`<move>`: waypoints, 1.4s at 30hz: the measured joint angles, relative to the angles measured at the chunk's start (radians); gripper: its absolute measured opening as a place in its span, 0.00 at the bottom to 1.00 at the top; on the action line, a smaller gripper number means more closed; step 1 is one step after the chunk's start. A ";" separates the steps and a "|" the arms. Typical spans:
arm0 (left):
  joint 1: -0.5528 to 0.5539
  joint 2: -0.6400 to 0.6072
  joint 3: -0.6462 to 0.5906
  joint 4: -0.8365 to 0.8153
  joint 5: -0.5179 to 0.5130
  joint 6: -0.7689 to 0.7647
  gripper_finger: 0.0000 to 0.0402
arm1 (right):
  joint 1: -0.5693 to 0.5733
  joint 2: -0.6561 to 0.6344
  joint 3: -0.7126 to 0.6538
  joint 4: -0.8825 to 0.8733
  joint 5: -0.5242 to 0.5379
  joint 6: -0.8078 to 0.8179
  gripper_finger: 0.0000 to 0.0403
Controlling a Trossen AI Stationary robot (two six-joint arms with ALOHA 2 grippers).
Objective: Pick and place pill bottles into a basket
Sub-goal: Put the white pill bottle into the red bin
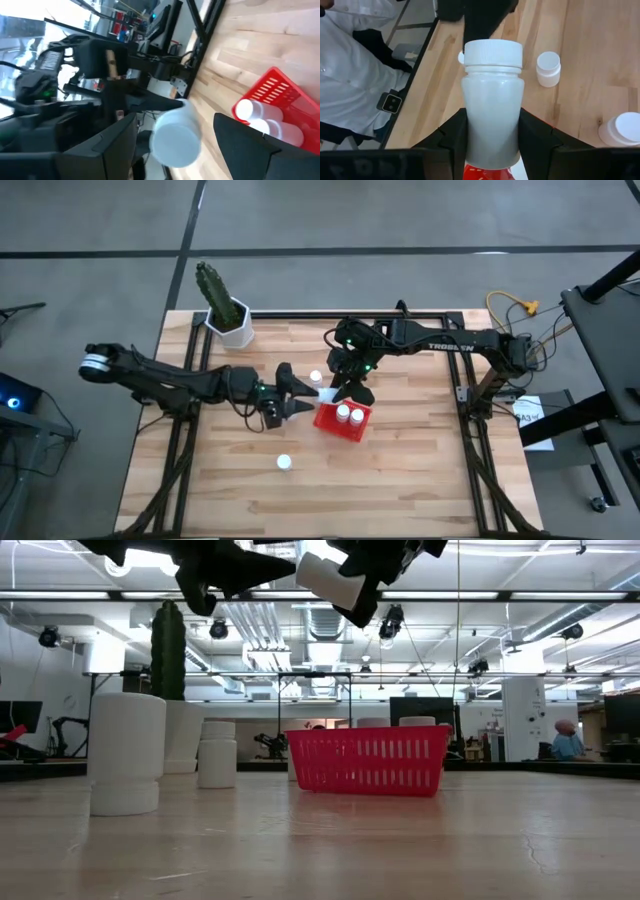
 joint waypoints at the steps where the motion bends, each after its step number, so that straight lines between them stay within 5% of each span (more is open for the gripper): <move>1: 0.000 0.008 0.000 -0.002 0.000 0.000 0.61 | 0.000 0.000 0.000 0.000 0.000 0.000 0.32; 42: 0.025 0.131 0.084 0.000 -0.058 0.000 0.61 | 0.000 0.000 0.000 -0.003 -0.005 -0.019 0.32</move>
